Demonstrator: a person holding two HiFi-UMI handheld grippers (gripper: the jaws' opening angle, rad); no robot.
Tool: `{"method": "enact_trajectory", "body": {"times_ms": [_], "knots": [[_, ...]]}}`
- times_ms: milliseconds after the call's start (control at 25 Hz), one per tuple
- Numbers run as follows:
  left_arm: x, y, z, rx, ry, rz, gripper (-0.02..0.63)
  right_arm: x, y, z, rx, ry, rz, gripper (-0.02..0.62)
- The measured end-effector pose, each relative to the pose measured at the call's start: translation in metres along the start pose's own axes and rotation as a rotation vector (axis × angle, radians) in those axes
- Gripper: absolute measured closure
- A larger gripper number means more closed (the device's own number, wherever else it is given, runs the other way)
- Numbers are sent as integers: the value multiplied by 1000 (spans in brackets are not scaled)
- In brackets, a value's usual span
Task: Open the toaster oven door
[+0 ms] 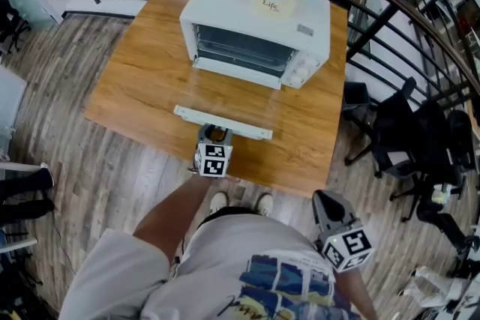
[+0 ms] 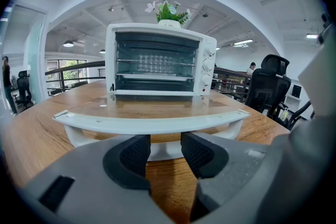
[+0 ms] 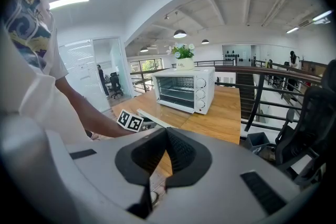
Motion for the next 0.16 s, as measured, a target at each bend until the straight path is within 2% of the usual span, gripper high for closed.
{"method": "enact_trajectory", "body": {"times_ms": [160], "knots": [[0, 0, 0, -1, 1, -1, 436, 1, 0, -1, -3, 1, -4, 594]]}}
Point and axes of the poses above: the fingertips, and each gripper's own axes: x forward along the fingers, z to its right, y out of its top, the point moved 10 cm from there along -x, backward along the fingers, and after that the axes turned 4 degrees about -y, right-handed, at the moved point
